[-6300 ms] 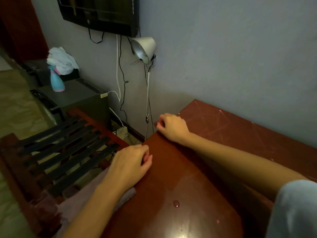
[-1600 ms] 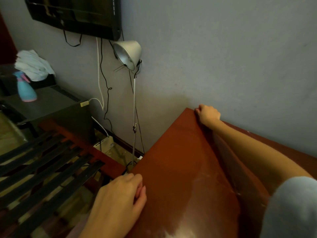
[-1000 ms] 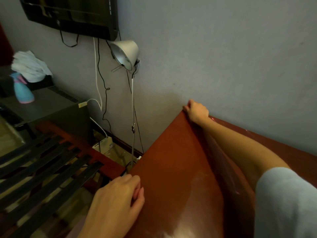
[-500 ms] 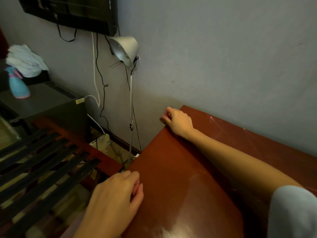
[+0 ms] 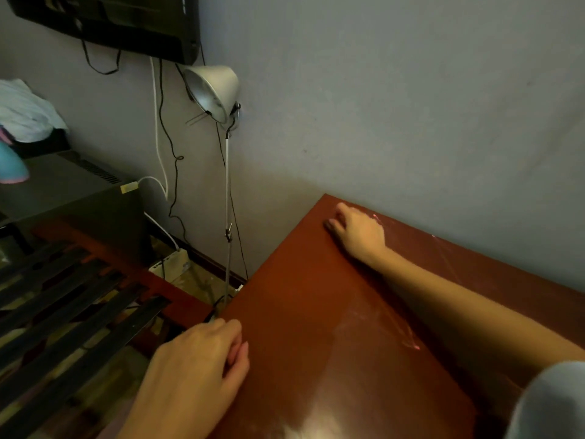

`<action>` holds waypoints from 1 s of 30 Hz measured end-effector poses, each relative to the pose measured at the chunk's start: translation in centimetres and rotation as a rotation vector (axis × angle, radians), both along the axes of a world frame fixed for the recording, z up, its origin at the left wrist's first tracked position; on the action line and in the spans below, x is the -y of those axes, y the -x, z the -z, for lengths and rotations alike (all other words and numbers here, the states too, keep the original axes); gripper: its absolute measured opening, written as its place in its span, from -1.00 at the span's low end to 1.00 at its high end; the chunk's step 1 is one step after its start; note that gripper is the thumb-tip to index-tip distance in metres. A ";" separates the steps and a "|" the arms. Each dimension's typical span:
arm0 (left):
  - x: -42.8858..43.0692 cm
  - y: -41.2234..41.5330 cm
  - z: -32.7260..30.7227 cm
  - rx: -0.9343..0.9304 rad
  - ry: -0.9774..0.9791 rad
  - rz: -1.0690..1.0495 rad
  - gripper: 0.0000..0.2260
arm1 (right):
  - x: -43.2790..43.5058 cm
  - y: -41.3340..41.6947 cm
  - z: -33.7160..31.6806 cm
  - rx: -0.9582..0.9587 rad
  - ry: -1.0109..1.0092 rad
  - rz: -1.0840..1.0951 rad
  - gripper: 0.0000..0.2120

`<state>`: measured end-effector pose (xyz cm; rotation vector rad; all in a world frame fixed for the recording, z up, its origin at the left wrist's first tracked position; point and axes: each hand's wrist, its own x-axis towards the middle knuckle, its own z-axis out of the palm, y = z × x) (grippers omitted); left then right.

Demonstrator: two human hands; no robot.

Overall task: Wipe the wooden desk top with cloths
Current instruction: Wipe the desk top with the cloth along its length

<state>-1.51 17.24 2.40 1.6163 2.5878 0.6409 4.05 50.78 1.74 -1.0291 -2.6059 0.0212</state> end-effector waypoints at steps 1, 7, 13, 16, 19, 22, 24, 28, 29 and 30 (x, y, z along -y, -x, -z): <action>-0.1 0.0 -0.1 0.005 -0.010 -0.002 -0.77 | 1.5 -0.1 0.1 -0.003 -0.012 -0.063 -0.73; -0.1 -0.1 -0.5 0.008 0.008 -0.028 -0.76 | 3.5 4.2 0.0 -0.039 0.017 -0.239 -0.78; -0.1 0.0 -0.6 -0.006 0.037 -0.016 -0.77 | -3.7 6.6 -0.6 -0.032 0.070 0.017 -0.72; 0.0 -0.1 -0.8 -0.002 0.051 -0.016 -0.76 | -7.6 3.4 -0.8 -0.034 0.083 0.204 -0.70; -0.1 -0.2 -1.0 -0.010 0.057 -0.004 -0.76 | -9.3 -0.8 -0.6 -0.035 0.074 0.332 -0.70; -0.1 0.0 -0.8 -0.016 0.063 -0.012 -0.76 | -7.5 -3.1 -0.3 -0.029 0.008 0.281 -0.69; -0.1 -0.2 -0.8 -0.047 0.066 -0.013 -0.76 | -4.9 -3.3 -0.1 -0.003 -0.023 0.198 -0.68; -0.1 -0.4 -0.8 -0.052 0.050 -0.038 -0.76 | -0.5 -0.5 0.2 0.023 -0.053 -0.037 -0.68; -0.1 -0.4 -0.8 -0.044 0.046 -0.049 -0.75 | -0.1 0.6 0.2 0.022 -0.044 -0.082 -0.68; -0.1 -0.4 -0.8 -0.031 0.045 -0.056 -0.76 | -0.2 1.7 0.0 0.022 -0.026 -0.110 -0.69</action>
